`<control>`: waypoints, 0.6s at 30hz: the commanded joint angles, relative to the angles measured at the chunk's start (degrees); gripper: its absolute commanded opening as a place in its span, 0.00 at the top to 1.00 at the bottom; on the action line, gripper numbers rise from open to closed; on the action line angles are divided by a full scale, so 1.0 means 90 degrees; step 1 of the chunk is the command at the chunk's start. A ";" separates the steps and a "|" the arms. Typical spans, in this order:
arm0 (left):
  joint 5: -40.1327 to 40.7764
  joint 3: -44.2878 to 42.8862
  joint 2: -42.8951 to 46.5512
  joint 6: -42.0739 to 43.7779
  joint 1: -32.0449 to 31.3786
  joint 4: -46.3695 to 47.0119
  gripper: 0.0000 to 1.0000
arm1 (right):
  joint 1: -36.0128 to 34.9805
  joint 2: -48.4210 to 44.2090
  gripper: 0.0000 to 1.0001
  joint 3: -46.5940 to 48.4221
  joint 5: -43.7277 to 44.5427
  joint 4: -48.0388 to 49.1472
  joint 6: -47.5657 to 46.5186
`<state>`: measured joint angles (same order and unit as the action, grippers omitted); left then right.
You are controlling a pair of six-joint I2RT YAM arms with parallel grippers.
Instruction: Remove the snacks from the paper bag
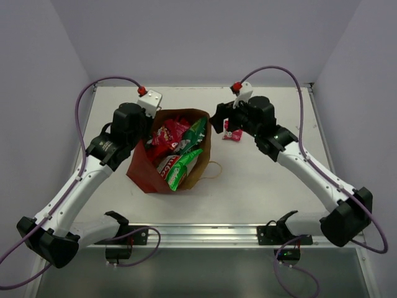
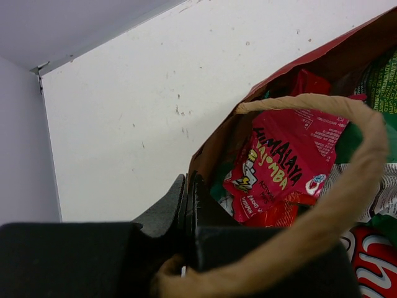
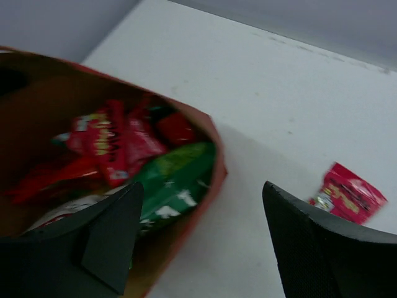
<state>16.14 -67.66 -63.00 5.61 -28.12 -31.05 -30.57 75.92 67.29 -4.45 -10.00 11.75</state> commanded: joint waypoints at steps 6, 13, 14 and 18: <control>-0.0035 -0.0285 0.0330 0.0071 0.0048 0.1096 1.00 | -0.1602 -0.0166 0.20 0.0276 -0.0784 0.1375 0.0052; -0.0201 -0.0344 0.0242 -0.0066 0.0048 0.1008 1.00 | -0.1828 0.1290 0.20 0.1078 -0.1068 0.1267 0.0364; -0.0250 -0.0344 0.0252 -0.0086 0.0058 0.0999 1.00 | -0.1838 0.1523 0.20 0.1156 -0.1059 0.1277 0.0432; -0.0328 -0.0392 0.0262 -0.0135 0.0058 0.0989 1.00 | -0.1838 0.1973 0.20 0.1332 -0.1078 0.1258 0.0569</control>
<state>14.68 -67.66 -62.98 5.08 -28.05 -31.20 -46.94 92.55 75.26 -12.75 -0.08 14.70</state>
